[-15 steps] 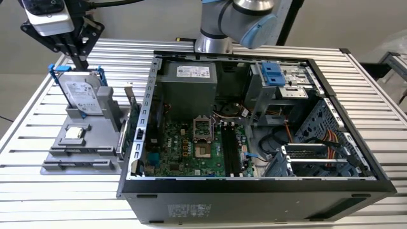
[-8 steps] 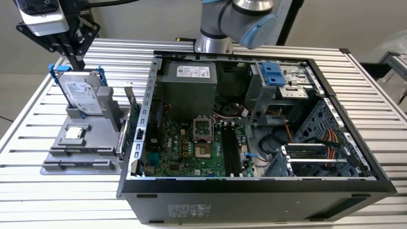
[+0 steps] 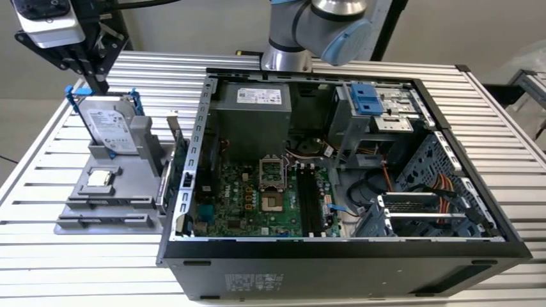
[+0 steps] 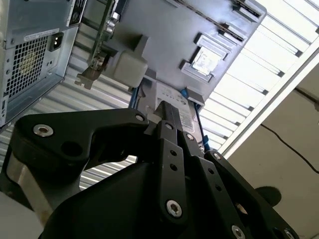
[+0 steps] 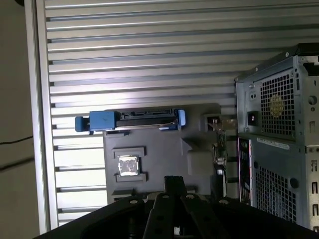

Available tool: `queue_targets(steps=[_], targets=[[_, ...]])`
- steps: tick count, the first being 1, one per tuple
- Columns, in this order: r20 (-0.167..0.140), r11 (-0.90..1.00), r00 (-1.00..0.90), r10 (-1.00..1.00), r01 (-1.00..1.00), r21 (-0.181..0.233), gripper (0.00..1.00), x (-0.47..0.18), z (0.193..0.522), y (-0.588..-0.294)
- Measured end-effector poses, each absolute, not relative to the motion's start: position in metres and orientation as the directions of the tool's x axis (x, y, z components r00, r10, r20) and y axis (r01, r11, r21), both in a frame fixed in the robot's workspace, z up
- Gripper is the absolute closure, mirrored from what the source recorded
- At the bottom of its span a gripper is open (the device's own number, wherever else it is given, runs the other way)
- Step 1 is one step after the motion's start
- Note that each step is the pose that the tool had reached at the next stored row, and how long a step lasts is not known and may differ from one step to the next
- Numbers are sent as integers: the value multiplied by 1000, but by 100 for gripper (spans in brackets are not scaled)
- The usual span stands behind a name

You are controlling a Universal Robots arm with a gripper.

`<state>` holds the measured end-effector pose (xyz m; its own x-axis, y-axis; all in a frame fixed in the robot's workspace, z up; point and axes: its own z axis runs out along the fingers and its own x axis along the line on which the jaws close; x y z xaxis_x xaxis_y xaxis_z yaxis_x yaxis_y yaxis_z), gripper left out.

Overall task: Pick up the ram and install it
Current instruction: 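Reach for the ram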

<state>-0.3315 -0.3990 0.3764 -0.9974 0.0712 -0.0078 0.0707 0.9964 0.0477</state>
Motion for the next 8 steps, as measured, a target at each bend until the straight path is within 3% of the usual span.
queue_targets(steps=[8], targets=[[-7,996,-997,71,71,48,100,-339,376,-399]])
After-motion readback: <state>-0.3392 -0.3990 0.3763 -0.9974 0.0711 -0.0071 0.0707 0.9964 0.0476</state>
